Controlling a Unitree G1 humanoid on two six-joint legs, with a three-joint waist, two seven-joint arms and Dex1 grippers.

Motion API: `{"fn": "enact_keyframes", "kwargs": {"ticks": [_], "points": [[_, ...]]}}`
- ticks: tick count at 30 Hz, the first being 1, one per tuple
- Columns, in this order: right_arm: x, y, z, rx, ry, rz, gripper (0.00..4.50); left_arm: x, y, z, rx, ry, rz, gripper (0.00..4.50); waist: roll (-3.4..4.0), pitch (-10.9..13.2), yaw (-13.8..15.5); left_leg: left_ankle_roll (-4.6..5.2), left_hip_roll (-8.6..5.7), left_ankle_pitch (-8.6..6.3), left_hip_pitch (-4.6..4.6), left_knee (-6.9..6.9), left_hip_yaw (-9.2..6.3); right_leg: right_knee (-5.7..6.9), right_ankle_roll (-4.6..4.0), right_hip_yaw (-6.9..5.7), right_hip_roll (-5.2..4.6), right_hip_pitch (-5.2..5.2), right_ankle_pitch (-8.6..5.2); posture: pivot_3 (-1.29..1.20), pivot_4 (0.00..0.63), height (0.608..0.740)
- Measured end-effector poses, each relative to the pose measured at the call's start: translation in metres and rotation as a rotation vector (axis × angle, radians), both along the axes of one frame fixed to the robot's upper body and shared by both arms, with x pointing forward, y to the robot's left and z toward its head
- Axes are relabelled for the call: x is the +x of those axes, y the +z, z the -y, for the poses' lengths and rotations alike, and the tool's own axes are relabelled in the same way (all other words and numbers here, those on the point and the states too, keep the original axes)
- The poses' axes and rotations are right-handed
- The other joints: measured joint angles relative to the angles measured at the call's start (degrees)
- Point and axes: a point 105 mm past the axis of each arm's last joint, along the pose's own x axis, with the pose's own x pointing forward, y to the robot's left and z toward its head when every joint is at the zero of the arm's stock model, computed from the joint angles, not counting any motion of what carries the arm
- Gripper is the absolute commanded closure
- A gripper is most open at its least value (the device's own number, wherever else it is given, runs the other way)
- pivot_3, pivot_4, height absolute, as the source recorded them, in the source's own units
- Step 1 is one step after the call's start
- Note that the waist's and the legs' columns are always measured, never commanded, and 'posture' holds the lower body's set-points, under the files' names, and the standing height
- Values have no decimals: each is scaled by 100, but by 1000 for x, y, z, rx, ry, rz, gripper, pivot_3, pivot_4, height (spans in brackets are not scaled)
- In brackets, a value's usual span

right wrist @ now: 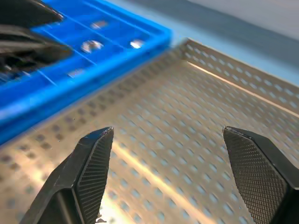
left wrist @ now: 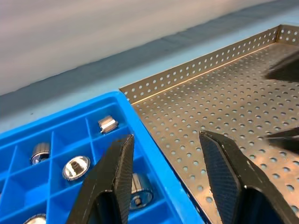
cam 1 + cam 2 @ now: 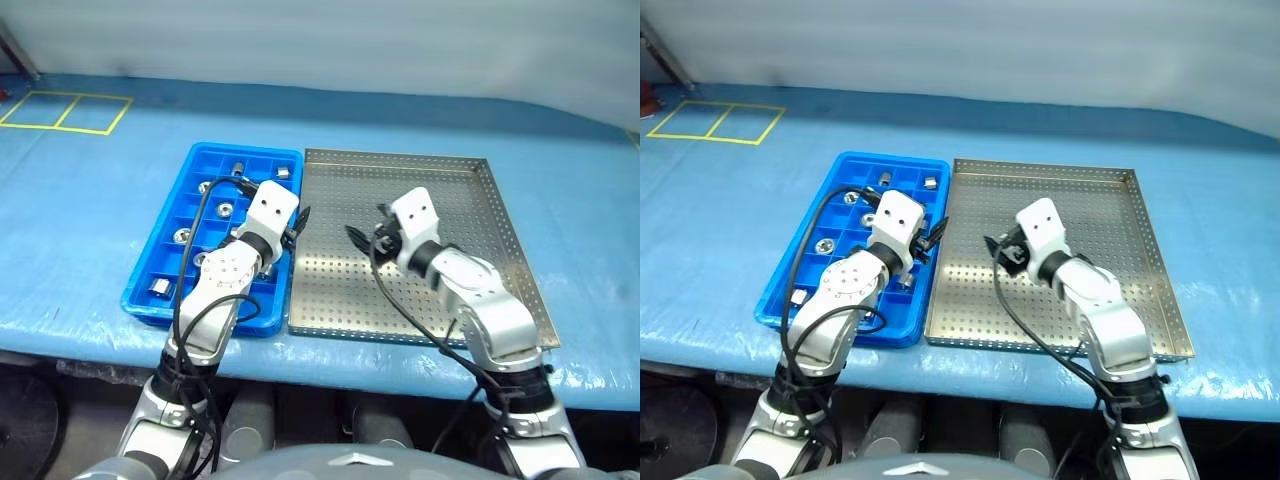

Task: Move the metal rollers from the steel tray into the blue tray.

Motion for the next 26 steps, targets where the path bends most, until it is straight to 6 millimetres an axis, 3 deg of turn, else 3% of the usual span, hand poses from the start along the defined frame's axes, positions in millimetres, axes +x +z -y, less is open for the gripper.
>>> {"fn": "enact_keyframes", "kwargs": {"ticks": [3,5,11,26], "points": [[-15,-12,24,-8,-17,-53,0,4,-6,6,-13,-65,-20,507,0,0,-138,10,0,-6,2,2,-1,3,10,0,1,2,1,40,150,740],[-24,-16,28,8,6,-75,0,4,-8,7,-21,-104,-31,38,0,0,-244,11,1,-6,5,3,-1,8,16,2,4,3,2,27,150,740],[-30,-9,28,48,47,-57,0,0,-9,3,-23,-176,-76,38,1,0,-441,12,1,-5,21,17,1,21,8,10,7,13,-2,32,150,740],[-24,-3,23,44,49,-29,0,-14,-12,-2,24,-209,-87,38,0,0,-434,12,-3,-5,19,18,8,16,15,22,5,13,0,34,150,740]]}}
